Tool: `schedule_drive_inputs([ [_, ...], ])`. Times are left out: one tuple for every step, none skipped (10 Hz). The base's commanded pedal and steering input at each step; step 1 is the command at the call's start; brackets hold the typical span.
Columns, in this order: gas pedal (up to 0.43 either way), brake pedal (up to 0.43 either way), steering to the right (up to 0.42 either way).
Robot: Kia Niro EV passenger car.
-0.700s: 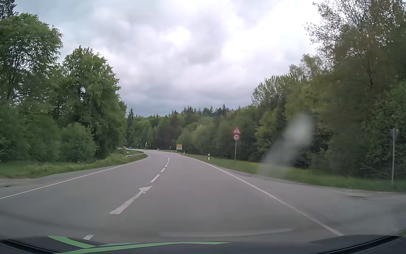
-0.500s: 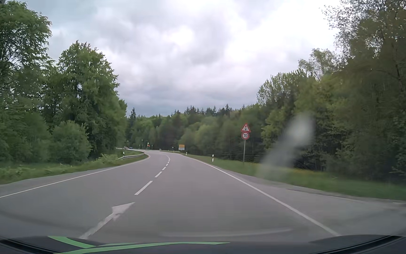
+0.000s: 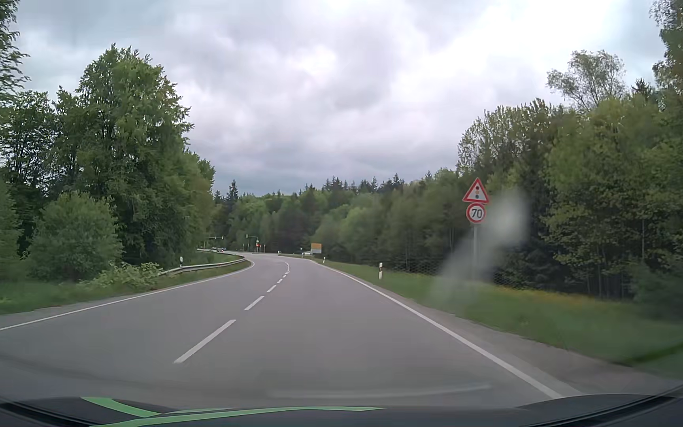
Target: Follow the waypoints while adhering to traffic rules and regulations
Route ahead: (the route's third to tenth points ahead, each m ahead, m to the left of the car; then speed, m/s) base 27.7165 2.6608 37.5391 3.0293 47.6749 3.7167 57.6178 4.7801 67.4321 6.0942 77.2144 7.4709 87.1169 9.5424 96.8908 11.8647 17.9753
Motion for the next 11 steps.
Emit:
schedule_drive_inputs([
  [0.000, 0.000, -0.014],
  [0.000, 0.000, -0.012],
  [0.000, 0.000, -0.012],
  [0.000, 0.000, -0.012],
  [0.000, 0.000, -0.012],
  [0.000, 0.000, -0.012],
  [0.000, 0.000, -0.011],
  [0.000, 0.000, -0.011],
  [0.000, 0.000, -0.011],
  [0.000, 0.000, -0.009],
  [0.000, 0.000, -0.009],
])
